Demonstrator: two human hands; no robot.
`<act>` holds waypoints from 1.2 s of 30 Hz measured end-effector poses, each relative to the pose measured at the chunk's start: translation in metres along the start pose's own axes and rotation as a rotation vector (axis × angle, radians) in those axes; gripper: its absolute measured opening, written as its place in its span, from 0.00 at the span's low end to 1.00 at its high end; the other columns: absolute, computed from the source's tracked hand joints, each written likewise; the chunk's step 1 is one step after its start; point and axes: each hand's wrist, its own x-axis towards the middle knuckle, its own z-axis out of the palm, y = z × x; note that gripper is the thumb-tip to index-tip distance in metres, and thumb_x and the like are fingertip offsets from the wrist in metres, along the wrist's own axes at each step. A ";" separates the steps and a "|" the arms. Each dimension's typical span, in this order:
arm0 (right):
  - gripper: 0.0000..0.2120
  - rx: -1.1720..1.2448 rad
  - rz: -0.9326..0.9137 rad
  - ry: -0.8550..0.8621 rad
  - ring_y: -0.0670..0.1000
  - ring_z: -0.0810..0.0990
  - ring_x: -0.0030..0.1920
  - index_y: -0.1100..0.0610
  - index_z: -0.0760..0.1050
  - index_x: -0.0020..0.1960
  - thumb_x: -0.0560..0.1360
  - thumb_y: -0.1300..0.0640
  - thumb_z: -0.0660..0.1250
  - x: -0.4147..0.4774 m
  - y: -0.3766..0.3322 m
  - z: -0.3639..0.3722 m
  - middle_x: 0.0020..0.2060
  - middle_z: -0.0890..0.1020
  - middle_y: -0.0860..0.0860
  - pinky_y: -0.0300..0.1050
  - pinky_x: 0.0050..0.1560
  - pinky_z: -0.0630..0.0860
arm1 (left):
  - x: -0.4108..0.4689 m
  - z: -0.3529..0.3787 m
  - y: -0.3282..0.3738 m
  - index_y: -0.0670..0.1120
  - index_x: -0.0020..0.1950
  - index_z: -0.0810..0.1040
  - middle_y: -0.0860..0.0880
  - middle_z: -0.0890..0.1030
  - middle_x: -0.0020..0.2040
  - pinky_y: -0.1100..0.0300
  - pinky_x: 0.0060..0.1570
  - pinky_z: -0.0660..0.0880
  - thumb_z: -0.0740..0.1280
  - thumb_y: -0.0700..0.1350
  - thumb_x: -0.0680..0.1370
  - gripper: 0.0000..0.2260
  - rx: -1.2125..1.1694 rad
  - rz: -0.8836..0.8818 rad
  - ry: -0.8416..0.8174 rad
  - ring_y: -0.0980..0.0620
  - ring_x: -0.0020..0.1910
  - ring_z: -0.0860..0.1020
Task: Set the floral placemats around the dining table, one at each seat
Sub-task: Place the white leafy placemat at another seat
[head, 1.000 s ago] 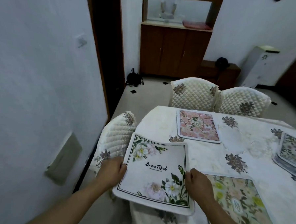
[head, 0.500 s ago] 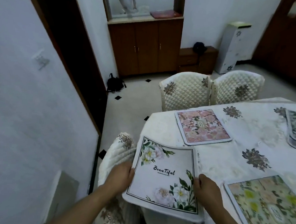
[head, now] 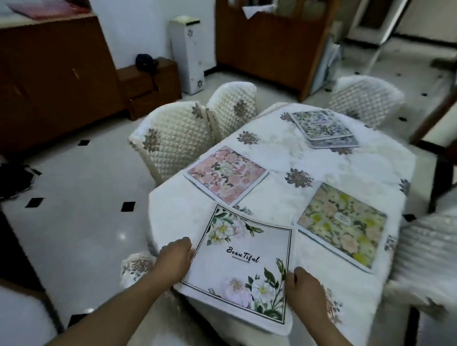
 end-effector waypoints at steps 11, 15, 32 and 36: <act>0.15 0.025 0.220 0.025 0.51 0.72 0.29 0.53 0.67 0.37 0.80 0.49 0.54 -0.013 0.012 0.065 0.27 0.69 0.48 0.45 0.30 0.66 | 0.061 0.046 -0.007 0.47 0.40 0.66 0.50 0.72 0.36 0.52 0.39 0.67 0.59 0.48 0.80 0.10 0.097 0.014 -0.187 0.45 0.37 0.72; 0.15 0.026 0.300 0.017 0.49 0.70 0.29 0.52 0.68 0.38 0.81 0.48 0.54 -0.023 0.009 0.087 0.28 0.70 0.47 0.45 0.29 0.64 | 0.062 0.058 -0.021 0.47 0.42 0.67 0.48 0.76 0.40 0.53 0.41 0.70 0.57 0.49 0.81 0.09 0.107 0.003 -0.270 0.45 0.39 0.75; 0.14 -0.363 0.530 -0.037 0.55 0.78 0.53 0.55 0.73 0.55 0.77 0.46 0.59 -0.040 -0.070 0.074 0.53 0.80 0.54 0.49 0.53 0.71 | 0.110 0.039 -0.051 0.47 0.51 0.70 0.48 0.80 0.50 0.53 0.49 0.72 0.61 0.54 0.77 0.11 0.289 0.428 -0.367 0.45 0.51 0.78; 0.14 -0.375 0.514 -0.016 0.57 0.75 0.58 0.55 0.73 0.56 0.77 0.47 0.59 -0.059 -0.082 0.051 0.56 0.78 0.55 0.53 0.58 0.68 | 0.121 0.020 -0.014 0.48 0.56 0.72 0.47 0.79 0.54 0.52 0.52 0.71 0.60 0.55 0.77 0.13 0.406 0.586 -0.329 0.45 0.55 0.77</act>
